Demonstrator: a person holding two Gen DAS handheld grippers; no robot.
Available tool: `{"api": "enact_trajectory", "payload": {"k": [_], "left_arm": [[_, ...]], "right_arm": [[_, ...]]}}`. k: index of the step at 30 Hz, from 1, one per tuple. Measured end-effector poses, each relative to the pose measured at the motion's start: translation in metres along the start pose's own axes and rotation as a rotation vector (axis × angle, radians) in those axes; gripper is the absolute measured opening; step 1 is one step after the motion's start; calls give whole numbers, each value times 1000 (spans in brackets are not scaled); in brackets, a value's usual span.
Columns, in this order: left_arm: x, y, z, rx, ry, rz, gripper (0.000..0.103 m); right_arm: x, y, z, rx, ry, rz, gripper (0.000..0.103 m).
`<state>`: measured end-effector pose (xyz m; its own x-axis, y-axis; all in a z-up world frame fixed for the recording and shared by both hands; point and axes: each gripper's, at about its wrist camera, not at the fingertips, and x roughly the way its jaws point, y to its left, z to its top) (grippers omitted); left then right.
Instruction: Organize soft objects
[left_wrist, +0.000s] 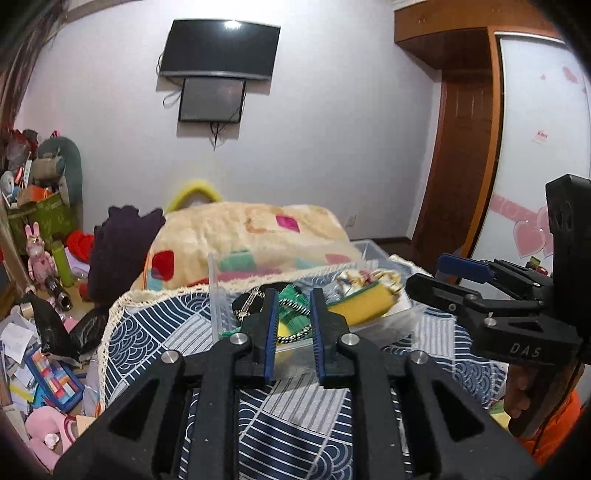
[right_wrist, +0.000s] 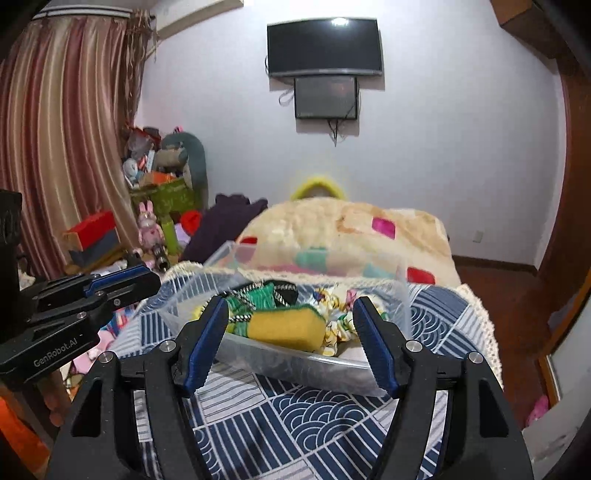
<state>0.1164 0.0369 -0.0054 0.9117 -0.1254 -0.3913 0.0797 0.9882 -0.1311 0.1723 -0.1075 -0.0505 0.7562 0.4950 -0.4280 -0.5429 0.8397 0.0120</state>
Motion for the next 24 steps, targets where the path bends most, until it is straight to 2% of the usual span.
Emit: {"api": "enact_trajectory", "payload": {"k": [4, 7, 9, 13, 15, 18, 24], "left_arm": [[-24, -8, 2, 14, -60, 5, 32], [-43, -14, 2, 20, -109, 8, 46], [-50, -16, 2, 15, -132, 11, 59], [-64, -21, 0, 27, -169, 21, 68], [-70, -24, -2, 37, -187, 36, 82], [-77, -25, -5, 37, -209, 46, 99], [-84, -27, -9, 35, -233, 55, 103]], "right_arm": [[-26, 1, 2, 5, -59, 7, 72], [-42, 1, 2, 4, -100, 4, 76], [-50, 1, 1, 4, -122, 1, 82], [-63, 1, -3, -2, -169, -27, 93], [-67, 2, -4, -3, -188, -43, 103], [-71, 4, -6, -7, -214, -64, 103], [-77, 3, -14, -6, -227, -65, 103]]}}
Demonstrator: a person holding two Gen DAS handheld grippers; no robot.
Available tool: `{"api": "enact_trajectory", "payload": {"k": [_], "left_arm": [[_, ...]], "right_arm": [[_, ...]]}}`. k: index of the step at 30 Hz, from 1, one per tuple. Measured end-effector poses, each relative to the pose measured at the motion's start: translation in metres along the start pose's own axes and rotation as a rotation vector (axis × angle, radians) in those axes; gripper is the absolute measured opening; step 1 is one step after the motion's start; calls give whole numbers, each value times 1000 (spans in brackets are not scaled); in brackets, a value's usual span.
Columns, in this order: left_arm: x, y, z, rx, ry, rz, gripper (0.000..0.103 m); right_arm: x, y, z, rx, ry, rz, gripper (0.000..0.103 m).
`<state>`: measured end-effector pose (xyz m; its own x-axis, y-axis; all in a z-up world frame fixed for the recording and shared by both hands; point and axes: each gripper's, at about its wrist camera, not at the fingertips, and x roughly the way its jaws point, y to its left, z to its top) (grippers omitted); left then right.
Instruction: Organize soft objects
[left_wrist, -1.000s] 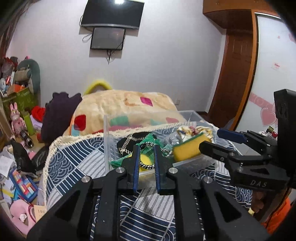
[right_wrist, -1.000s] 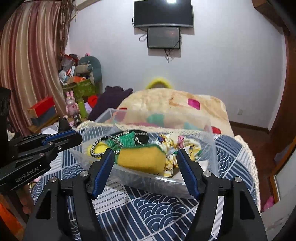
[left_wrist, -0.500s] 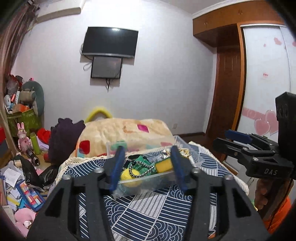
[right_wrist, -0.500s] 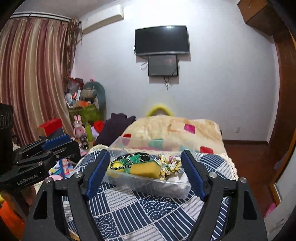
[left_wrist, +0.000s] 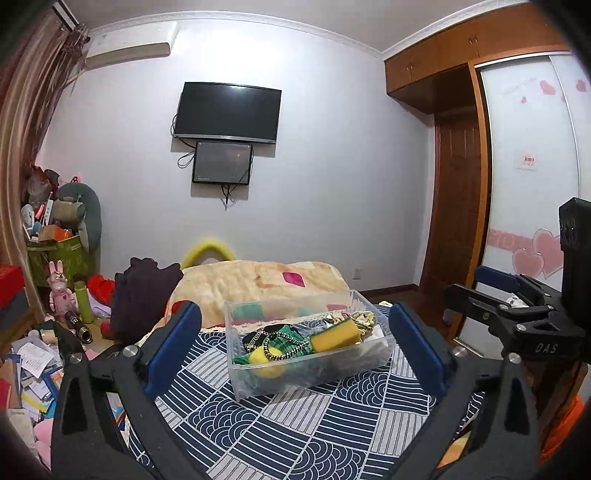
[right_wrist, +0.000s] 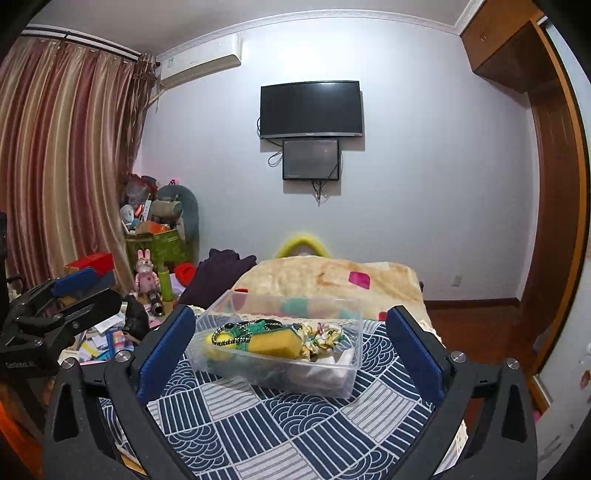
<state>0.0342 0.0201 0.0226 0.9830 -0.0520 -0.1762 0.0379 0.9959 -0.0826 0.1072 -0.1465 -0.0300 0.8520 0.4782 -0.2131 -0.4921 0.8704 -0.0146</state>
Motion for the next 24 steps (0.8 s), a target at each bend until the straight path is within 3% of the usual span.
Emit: {"api": "enact_trajectory", "payload": {"k": [24], "left_arm": [[-4, -3, -8, 15, -11, 28, 103]], "right_arm": [[-10, 0, -4, 9, -19, 7, 103]]}}
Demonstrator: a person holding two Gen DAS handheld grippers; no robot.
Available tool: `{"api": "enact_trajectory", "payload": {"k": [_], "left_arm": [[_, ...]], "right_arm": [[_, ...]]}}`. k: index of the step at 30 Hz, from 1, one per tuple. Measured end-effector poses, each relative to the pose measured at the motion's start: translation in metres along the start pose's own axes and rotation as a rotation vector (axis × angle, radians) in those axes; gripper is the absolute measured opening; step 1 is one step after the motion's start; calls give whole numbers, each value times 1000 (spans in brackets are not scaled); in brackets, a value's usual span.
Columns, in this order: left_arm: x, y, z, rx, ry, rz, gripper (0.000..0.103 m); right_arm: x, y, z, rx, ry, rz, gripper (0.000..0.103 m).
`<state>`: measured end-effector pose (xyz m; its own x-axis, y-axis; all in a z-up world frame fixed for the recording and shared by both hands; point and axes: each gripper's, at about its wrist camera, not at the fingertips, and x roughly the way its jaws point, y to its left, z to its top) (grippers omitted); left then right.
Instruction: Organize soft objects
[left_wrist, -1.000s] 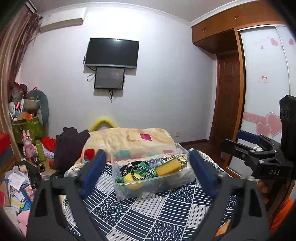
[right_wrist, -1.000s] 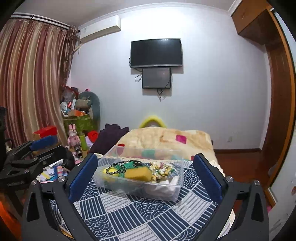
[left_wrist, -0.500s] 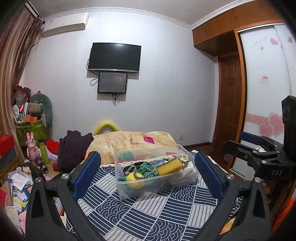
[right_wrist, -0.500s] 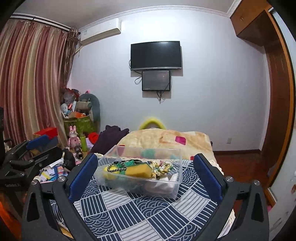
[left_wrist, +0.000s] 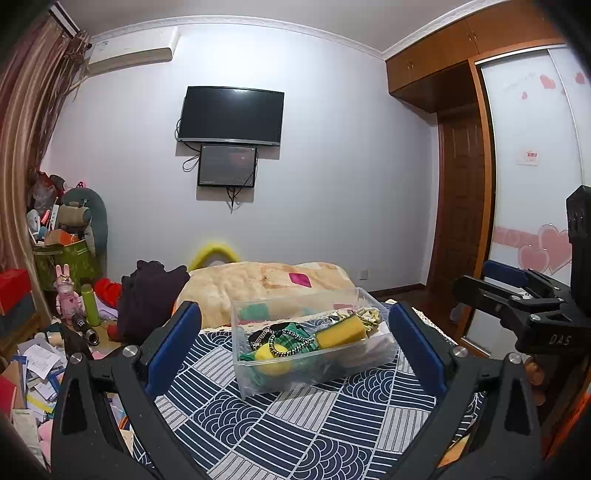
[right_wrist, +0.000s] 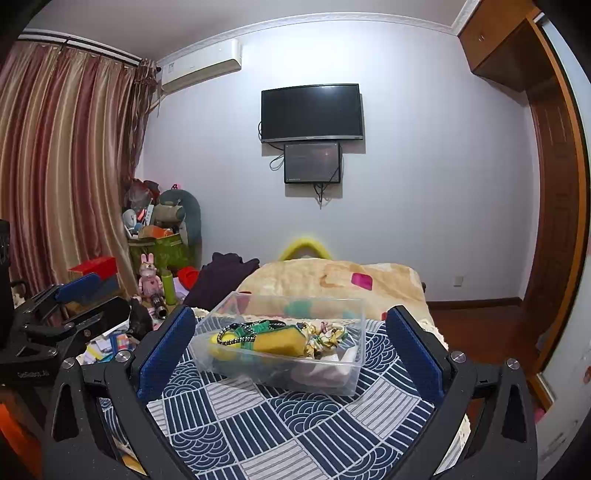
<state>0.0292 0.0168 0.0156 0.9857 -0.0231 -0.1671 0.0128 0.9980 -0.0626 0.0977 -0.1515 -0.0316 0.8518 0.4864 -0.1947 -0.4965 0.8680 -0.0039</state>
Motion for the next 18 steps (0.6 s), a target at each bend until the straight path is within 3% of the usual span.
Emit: {"api": "enact_trajectory", "payload": {"k": [18], "left_arm": [[-1, 1, -1, -6, -1, -1, 103]], "right_arm": [[-3, 0, 2, 8, -6, 6, 103]]}}
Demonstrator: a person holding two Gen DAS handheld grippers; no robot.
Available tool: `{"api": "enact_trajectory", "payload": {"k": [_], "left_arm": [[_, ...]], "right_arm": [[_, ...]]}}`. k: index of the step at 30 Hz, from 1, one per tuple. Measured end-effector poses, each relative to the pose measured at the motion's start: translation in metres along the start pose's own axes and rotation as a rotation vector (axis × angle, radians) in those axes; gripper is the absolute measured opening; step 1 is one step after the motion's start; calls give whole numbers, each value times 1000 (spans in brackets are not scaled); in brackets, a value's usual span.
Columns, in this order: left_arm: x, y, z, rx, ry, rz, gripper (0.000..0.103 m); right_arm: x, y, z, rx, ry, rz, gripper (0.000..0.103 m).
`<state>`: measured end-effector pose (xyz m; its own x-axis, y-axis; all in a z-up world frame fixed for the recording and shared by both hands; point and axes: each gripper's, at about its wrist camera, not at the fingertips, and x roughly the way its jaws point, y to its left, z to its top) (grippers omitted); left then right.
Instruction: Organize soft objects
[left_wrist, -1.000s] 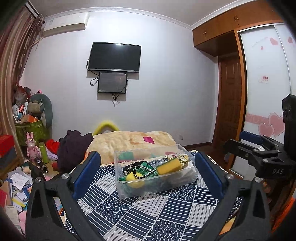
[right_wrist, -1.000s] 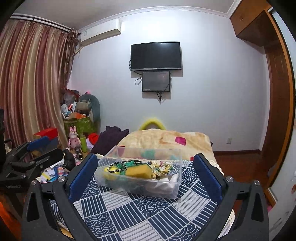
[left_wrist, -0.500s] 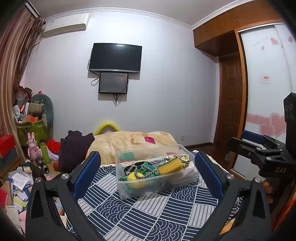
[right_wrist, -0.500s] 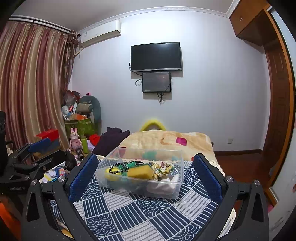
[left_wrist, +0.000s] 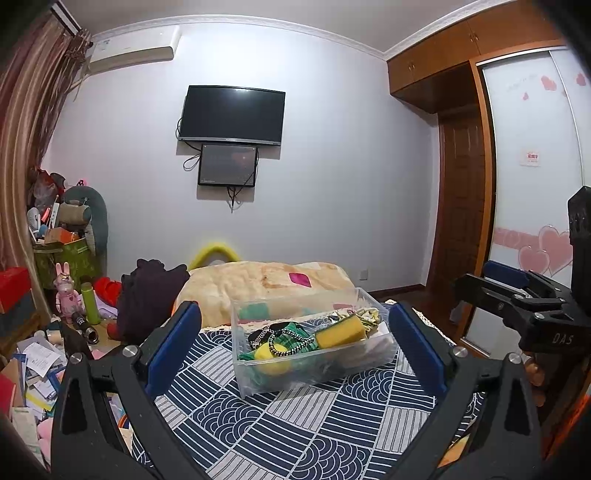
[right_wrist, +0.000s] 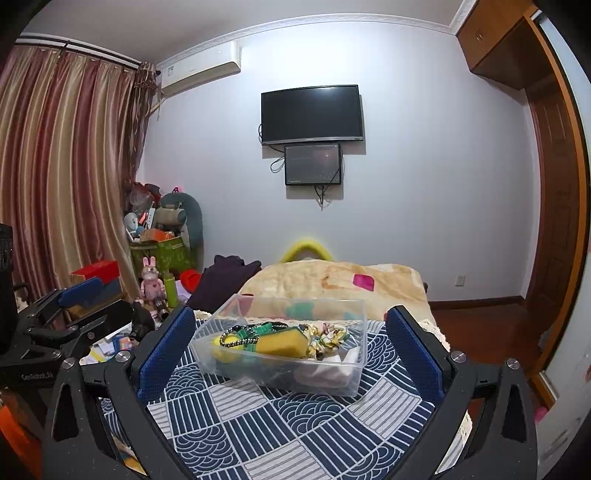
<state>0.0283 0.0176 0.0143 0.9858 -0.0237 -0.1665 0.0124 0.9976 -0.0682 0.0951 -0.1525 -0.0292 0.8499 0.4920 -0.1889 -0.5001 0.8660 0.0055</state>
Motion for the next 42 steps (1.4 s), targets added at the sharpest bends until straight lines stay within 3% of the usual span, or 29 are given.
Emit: {"api": "enact_trajectory", "payload": {"k": [42], "left_arm": [[-1, -5, 0, -3, 8, -46, 103]], "right_arm": [[3, 1, -4, 6, 21, 9, 103]]}}
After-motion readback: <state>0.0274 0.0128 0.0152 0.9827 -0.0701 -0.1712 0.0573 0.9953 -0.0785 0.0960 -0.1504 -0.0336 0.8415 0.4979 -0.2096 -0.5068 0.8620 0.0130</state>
